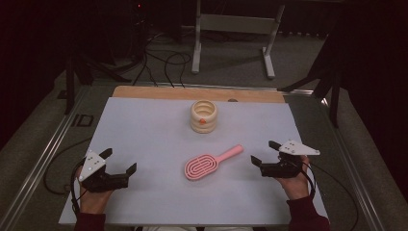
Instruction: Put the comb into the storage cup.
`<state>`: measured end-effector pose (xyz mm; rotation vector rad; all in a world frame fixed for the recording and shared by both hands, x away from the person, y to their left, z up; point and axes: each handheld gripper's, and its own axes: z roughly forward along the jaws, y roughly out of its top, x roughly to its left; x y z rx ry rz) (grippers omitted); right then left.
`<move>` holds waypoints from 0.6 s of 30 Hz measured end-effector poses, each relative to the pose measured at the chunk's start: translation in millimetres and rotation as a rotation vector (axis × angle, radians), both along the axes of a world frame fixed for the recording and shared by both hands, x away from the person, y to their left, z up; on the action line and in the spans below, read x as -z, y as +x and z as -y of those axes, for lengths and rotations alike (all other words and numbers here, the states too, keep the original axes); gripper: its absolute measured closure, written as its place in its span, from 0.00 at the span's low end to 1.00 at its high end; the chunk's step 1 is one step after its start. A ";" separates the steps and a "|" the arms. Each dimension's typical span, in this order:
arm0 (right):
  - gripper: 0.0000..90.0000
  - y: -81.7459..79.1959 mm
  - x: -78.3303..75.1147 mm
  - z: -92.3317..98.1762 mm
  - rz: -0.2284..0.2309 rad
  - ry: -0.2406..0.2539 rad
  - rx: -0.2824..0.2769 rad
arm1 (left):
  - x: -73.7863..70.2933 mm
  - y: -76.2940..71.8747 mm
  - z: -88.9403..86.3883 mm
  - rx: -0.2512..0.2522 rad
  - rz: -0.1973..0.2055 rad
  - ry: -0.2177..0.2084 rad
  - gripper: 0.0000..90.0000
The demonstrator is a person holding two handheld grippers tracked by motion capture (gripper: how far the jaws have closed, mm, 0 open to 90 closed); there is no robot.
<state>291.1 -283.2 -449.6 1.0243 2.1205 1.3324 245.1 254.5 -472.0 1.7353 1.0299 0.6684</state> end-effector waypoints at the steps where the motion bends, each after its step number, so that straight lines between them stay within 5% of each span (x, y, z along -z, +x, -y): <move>1: 0.09 0.0 0.0 0.0 0.000 0.000 0.000 | 0.0 0.0 0.0 0.000 0.000 0.000 0.00; 18: 0.09 20.8 -14.0 -16.1 -0.010 -0.025 -0.018 | 1.0 0.2 1.1 -0.002 -0.005 0.002 0.00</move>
